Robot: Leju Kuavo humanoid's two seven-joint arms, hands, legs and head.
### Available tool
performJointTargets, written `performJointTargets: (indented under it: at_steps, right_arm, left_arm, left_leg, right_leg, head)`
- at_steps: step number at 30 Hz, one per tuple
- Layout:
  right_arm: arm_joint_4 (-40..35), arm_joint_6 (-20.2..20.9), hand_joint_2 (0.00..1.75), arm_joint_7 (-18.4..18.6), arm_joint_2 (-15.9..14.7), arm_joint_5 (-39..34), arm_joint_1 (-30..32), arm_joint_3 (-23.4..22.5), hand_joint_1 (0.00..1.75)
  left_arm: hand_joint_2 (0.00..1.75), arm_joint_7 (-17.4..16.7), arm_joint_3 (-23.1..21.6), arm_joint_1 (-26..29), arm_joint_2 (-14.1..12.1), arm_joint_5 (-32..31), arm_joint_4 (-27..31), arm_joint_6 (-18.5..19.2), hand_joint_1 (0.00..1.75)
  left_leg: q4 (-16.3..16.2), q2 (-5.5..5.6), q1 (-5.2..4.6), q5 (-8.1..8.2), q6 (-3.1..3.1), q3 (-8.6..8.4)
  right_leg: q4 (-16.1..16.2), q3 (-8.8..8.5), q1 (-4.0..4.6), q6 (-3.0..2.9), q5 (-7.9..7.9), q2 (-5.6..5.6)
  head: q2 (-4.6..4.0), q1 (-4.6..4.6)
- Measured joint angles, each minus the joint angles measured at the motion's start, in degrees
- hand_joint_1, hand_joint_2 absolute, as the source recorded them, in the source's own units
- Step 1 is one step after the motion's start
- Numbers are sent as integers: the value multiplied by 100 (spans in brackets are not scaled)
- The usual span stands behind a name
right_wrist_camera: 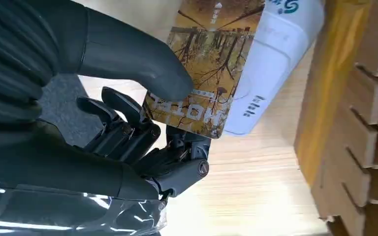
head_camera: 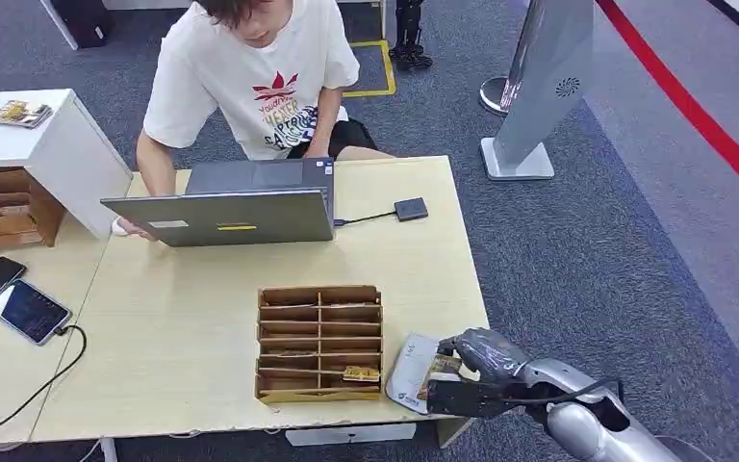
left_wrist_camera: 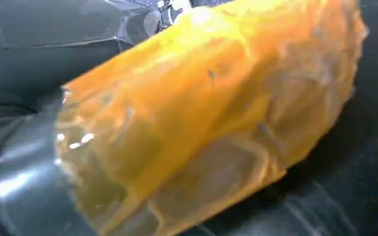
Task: Pass the card to the sensor for recognition and then transmit it.
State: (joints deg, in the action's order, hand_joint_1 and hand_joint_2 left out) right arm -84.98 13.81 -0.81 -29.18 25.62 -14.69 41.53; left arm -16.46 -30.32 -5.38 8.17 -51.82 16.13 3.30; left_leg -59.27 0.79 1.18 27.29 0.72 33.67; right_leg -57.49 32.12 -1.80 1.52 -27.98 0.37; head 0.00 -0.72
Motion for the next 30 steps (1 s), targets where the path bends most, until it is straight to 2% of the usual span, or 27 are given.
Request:
performJointTargets:
  at_steps: [2,3,4,5,6,7,8,9,10,11,12,14,15,17,20,25,30]
  right_arm:
    - [0,-33,175,46,22,-24,-41,83,175]
    - [-18,-184,175,215,22,-39,26,103,175]
    - [-130,-427,175,447,9,-17,224,44,175]
    - [-291,-711,175,582,-31,33,507,-68,175]
    - [-482,-991,175,643,-140,112,877,-175,175]
    - [-752,-1292,175,638,-305,174,1306,-285,175]
    - [-952,-1441,175,643,-467,212,1646,-377,175]
    - [-1058,-1541,175,675,-542,243,1862,-428,175]
    - [-1156,-1595,175,714,-629,269,1985,-461,175]
    - [-1273,-1639,175,759,-671,286,2105,-487,175]
    - [-1415,-1635,175,789,-699,302,2231,-516,175]
    - [-1561,-1600,175,848,-721,299,2409,-524,175]
    - [-1589,-1589,175,861,-734,297,2431,-527,175]
    - [-1683,-1582,175,907,-752,304,2455,-572,175]
    - [-1777,-1606,175,977,-763,365,2533,-607,175]
    - [-1947,-1657,175,1051,-826,407,2633,-786,175]
    - [-2000,-1663,175,1060,-830,422,2665,-966,175]
  left_arm:
    - [0,90,-11,0,0,-51,0,-15,0]
    - [0,177,-44,74,-29,-211,2,-134,0]
    - [0,144,-143,218,-99,-403,66,-254,0]
    - [0,-82,-298,425,-272,-378,252,-196,0]
    - [0,-487,-418,829,-600,-253,731,-49,0]
    - [0,-794,-428,1439,-1099,-225,1827,-33,0]
    - [0,-1194,-426,2028,-1420,-271,2950,-24,0]
    - [0,-1653,-431,2429,-1723,-344,3779,31,0]
    - [0,-1983,-437,2762,-2007,-523,4522,456,0]
    - [0,-1982,-463,3107,-2263,-505,5091,1125,0]
    - [0,-1980,-529,3441,-2470,-413,5667,1573,0]
    - [0,-1980,-630,3637,-2731,-374,6344,1714,0]
    - [0,-1980,-689,3692,-2813,-349,6545,1742,0]
    - [0,-1980,-774,3810,-2985,-304,6954,1738,0]
    - [0,-1980,-822,3892,-3127,-339,7245,1740,0]
    - [0,-1980,-826,3990,-3226,-463,7523,1814,0]
    - [0,-1980,-826,3992,-3241,-479,7563,1854,0]
  left_leg:
    - [-1,0,0,0,0,-1]
    - [-1,1,0,2,-1,-4]
    - [-1,9,0,9,-9,-7]
    - [4,7,0,22,-19,0]
    - [15,35,2,40,-8,-7]
    - [15,39,13,67,7,-38]
    - [11,37,16,100,10,-27]
    - [8,43,10,103,7,-37]
    - [11,34,7,109,1,-43]
    - [8,25,6,121,7,-64]
    - [8,6,8,127,15,-66]
    - [12,38,8,107,1,-70]
    - [12,51,11,105,6,-75]
    - [14,42,10,108,12,-83]
    - [15,39,10,108,12,-90]
    - [14,39,9,103,13,-94]
    - [13,39,9,103,13,-98]
  right_leg:
    - [0,1,0,0,0,0]
    - [1,0,0,1,-1,-1]
    - [1,-14,0,7,-12,-11]
    - [1,-27,0,9,-34,-34]
    - [1,-54,5,2,-50,-45]
    - [1,-90,17,-14,-80,-60]
    - [6,-122,22,-15,-102,-61]
    - [6,-125,17,-18,-112,-58]
    - [6,-112,14,-22,-117,-48]
    - [6,-100,11,-27,-125,-33]
    - [3,-100,12,-35,-133,-18]
    - [0,-87,14,-35,-133,-56]
    - [1,-95,16,-34,-134,-69]
    - [1,-104,15,-35,-135,-57]
    - [1,-110,14,-37,-132,-55]
    - [1,-117,13,-32,-126,-55]
    - [1,-118,13,-32,-125,-55]
  head:
    - [0,0]
    - [0,-2]
    - [0,0]
    - [0,-6]
    - [0,35]
    - [0,24]
    - [0,26]
    - [0,20]
    - [0,28]
    - [0,7]
    - [0,-22]
    - [0,-15]
    - [0,9]
    - [0,0]
    - [0,2]
    - [0,2]
    - [0,2]
